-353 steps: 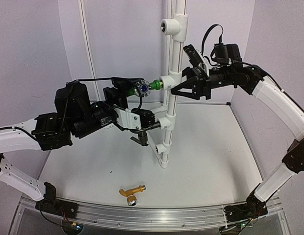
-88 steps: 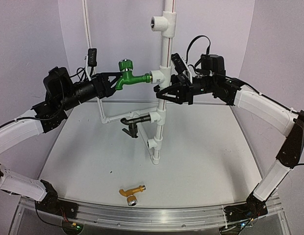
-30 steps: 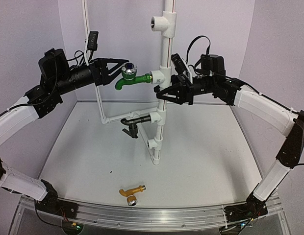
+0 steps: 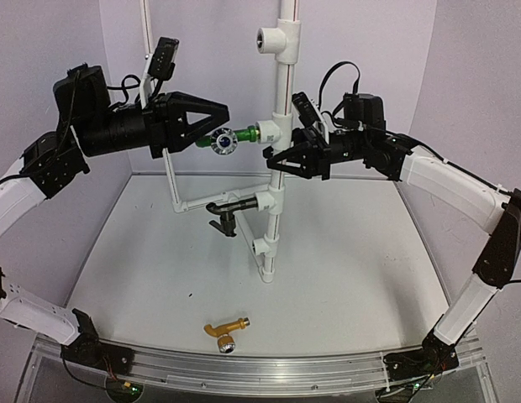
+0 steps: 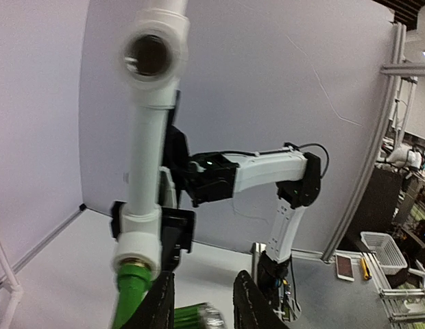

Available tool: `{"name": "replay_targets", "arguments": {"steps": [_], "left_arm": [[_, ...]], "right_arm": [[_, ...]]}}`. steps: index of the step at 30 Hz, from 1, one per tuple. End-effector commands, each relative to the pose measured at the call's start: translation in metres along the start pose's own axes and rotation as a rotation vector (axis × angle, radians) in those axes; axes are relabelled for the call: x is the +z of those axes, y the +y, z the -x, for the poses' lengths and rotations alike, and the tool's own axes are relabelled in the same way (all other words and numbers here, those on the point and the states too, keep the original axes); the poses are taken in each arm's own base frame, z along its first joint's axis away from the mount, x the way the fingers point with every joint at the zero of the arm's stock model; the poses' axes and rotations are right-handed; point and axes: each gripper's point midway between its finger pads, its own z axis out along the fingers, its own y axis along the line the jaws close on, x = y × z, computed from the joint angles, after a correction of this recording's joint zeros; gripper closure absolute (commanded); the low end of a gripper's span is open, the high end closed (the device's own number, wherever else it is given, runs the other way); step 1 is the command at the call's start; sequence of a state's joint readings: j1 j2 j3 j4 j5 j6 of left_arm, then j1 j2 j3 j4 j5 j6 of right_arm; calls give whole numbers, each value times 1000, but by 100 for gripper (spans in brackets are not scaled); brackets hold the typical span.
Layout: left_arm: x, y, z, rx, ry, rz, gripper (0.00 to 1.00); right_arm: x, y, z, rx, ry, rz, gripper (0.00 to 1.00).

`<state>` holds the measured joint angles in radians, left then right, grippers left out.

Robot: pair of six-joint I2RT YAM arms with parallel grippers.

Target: Install the water faucets

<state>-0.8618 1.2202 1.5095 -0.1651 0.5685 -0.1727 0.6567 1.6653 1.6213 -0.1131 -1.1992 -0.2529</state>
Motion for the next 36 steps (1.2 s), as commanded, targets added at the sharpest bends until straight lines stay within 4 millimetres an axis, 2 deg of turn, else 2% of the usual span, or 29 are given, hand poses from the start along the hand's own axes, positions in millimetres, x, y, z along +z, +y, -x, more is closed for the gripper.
{"name": "replay_targets", "arguments": {"steps": [1, 5, 13, 19, 27, 32, 36], "left_arm": [[4, -19, -1, 19, 34, -2, 73], [1, -13, 0, -10, 14, 38, 74], [5, -4, -16, -76, 45, 69, 74], [4, -10, -25, -101, 66, 30, 77], [-4, -8, -42, -138, 98, 58, 83], [-13, 3, -52, -135, 89, 139, 86], [-14, 15, -65, -126, 101, 194, 86]], "right_arm": [[5, -3, -27, 299, 76, -16, 100], [6, -7, -28, 302, 75, -15, 100], [7, -9, -29, 298, 77, -20, 100], [7, -10, -28, 296, 76, -25, 100], [7, -10, -28, 294, 75, -26, 100], [5, -8, -24, 289, 70, -24, 100], [5, -8, -22, 288, 67, -24, 100]]}}
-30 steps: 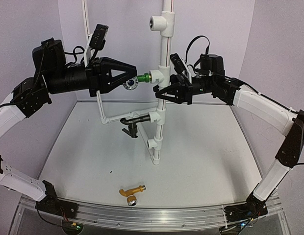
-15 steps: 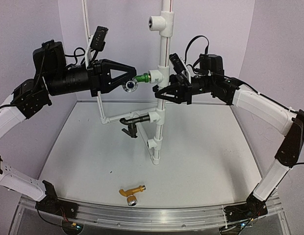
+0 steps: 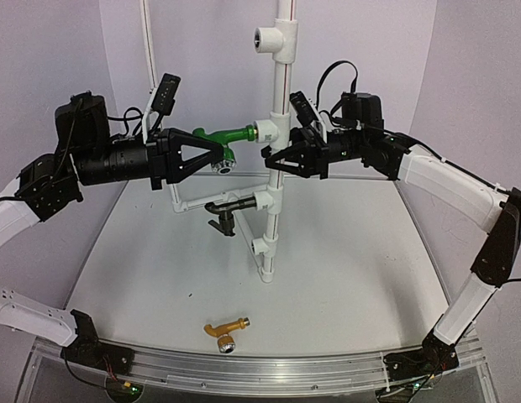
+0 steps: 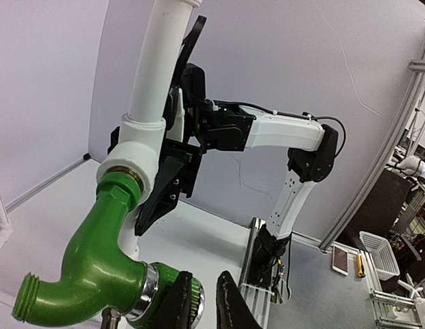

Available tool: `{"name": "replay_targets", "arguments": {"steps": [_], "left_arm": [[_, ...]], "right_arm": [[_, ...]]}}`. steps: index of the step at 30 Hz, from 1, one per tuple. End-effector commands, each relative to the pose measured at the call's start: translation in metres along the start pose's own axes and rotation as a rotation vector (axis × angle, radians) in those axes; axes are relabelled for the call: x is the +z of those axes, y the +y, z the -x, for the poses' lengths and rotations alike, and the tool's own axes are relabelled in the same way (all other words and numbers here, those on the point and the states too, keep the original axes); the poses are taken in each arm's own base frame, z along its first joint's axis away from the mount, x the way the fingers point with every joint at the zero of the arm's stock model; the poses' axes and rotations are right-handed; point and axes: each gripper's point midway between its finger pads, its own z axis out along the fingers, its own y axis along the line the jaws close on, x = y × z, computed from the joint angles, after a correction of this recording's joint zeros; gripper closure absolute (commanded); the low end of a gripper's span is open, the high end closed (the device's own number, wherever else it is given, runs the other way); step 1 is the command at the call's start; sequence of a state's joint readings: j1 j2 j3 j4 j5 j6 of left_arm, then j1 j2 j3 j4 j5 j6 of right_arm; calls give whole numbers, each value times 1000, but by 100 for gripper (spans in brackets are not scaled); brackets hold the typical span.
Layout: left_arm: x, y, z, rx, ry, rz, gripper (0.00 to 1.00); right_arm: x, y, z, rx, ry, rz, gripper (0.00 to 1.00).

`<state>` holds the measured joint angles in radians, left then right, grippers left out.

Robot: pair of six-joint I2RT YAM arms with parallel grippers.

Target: Install the water faucets

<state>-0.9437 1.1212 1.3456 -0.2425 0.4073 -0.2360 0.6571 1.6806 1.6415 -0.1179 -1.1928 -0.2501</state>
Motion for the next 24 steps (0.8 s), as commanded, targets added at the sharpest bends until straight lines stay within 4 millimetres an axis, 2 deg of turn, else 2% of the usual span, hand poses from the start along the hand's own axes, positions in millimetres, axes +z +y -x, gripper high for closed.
{"name": "replay_targets", "arguments": {"steps": [1, 9, 15, 24], "left_arm": [[0, 20, -9, 4, -8, 99, 87], [7, 27, -17, -20, -21, 105, 90], [13, 23, -17, -50, -21, 66, 98], [7, 44, -25, -62, -70, 166, 100]], "right_arm": [[3, -4, -23, 286, 67, -18, 100], [3, -3, -23, 290, 67, -21, 100], [3, -3, -23, 290, 68, -18, 100], [1, 0, -21, 288, 66, -11, 100]]}}
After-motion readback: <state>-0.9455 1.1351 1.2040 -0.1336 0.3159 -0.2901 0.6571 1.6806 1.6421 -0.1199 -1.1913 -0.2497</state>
